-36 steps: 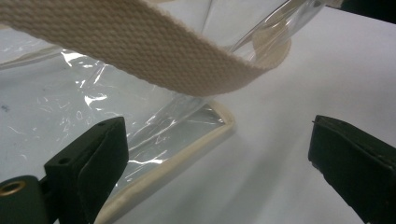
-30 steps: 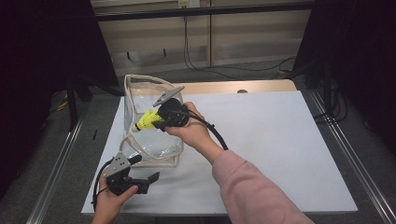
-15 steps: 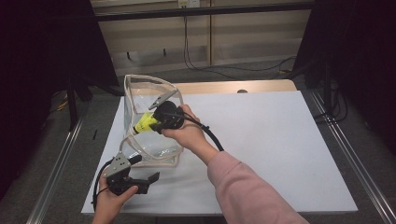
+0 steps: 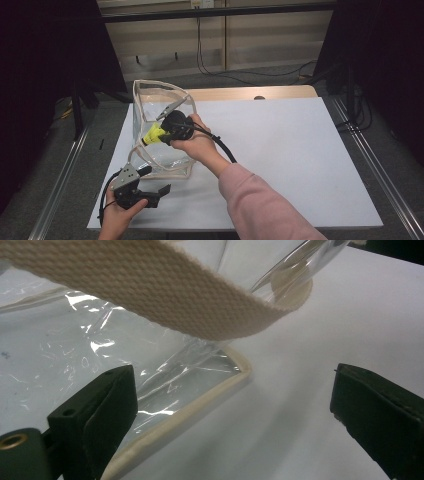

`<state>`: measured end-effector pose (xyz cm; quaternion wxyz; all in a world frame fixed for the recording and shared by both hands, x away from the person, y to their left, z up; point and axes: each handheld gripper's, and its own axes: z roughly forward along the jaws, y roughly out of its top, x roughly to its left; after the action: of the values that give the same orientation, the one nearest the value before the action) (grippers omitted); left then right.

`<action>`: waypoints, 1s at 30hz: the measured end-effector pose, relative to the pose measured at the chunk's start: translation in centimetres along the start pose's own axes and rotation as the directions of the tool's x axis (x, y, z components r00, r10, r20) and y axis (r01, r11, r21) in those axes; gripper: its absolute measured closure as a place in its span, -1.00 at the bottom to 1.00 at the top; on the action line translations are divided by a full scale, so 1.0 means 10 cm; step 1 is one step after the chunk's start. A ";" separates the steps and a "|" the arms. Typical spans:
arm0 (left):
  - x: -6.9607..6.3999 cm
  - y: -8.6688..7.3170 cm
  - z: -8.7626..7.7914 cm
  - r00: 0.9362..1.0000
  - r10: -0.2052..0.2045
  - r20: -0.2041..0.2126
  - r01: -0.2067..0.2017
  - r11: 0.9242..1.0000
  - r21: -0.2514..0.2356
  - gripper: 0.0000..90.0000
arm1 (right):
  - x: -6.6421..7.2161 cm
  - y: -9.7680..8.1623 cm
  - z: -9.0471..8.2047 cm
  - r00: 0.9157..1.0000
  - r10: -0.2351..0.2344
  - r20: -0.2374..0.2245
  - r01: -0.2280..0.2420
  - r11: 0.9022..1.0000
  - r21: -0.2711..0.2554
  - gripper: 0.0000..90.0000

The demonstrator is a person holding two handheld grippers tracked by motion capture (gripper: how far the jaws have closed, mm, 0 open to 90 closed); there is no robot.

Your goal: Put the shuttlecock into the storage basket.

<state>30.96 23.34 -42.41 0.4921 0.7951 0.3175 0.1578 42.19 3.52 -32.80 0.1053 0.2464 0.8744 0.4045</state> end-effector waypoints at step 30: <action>0.00 0.00 -0.01 1.000 -0.007 0.000 0.007 1.000 0.007 -0.89 | 0.08 -0.02 0.19 1.000 -0.012 -0.004 0.013 0.996 0.085 0.76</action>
<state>30.90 23.43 -42.39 0.4899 0.7957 0.3208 0.1548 42.16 5.05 -34.18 0.0958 0.2446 0.8925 0.3667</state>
